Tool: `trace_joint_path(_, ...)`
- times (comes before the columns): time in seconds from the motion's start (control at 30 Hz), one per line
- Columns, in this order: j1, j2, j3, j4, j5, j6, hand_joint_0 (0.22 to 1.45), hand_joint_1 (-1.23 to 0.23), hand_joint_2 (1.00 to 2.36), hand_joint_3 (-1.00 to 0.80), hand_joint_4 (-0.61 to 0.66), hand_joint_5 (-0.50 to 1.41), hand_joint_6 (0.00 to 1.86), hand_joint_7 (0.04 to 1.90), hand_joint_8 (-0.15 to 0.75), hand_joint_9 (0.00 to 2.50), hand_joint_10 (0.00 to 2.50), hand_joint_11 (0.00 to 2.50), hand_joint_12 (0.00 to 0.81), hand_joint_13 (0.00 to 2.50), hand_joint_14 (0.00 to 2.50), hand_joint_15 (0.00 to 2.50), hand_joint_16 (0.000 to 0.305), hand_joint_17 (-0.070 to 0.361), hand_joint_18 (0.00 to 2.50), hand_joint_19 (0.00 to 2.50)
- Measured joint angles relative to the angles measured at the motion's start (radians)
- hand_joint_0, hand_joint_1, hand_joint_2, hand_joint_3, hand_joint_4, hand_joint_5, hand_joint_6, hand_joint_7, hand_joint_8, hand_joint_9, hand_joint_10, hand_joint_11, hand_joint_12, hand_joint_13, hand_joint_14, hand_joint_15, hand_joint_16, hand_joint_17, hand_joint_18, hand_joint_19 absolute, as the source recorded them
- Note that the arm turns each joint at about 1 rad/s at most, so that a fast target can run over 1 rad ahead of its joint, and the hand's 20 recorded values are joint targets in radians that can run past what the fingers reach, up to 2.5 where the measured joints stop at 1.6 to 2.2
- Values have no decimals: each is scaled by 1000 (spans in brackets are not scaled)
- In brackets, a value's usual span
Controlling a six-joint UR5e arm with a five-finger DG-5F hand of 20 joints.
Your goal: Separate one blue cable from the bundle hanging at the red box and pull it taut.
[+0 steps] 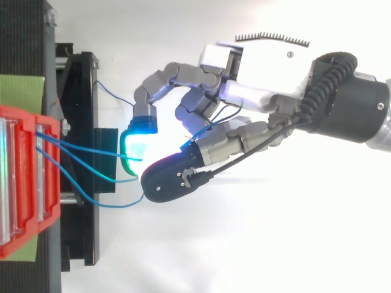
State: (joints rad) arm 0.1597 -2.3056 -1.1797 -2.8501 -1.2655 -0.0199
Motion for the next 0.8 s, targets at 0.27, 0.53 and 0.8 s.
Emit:
trace_joint_path(0.27, 0, 0, 0, 0, 0, 0, 691, -697, 1016, -78, -16, -192, 963, 1006, 306, 987, 1688, 1038, 349, 1018, 2106, 1178, 42, 95, 1286, 1449)
trace_joint_path(0.53, 0, 0, 0, 0, 0, 0, 692, -699, 1014, -81, -16, -192, 962, 1014, 306, 983, 1685, 1032, 350, 1016, 2112, 1182, 43, 96, 1284, 1439)
trace_joint_path(0.8, 0, 0, 0, 0, 0, 0, 692, -699, 1015, -79, -13, -192, 962, 1013, 308, 983, 1680, 1056, 348, 1016, 2106, 1171, 43, 97, 1282, 1438)
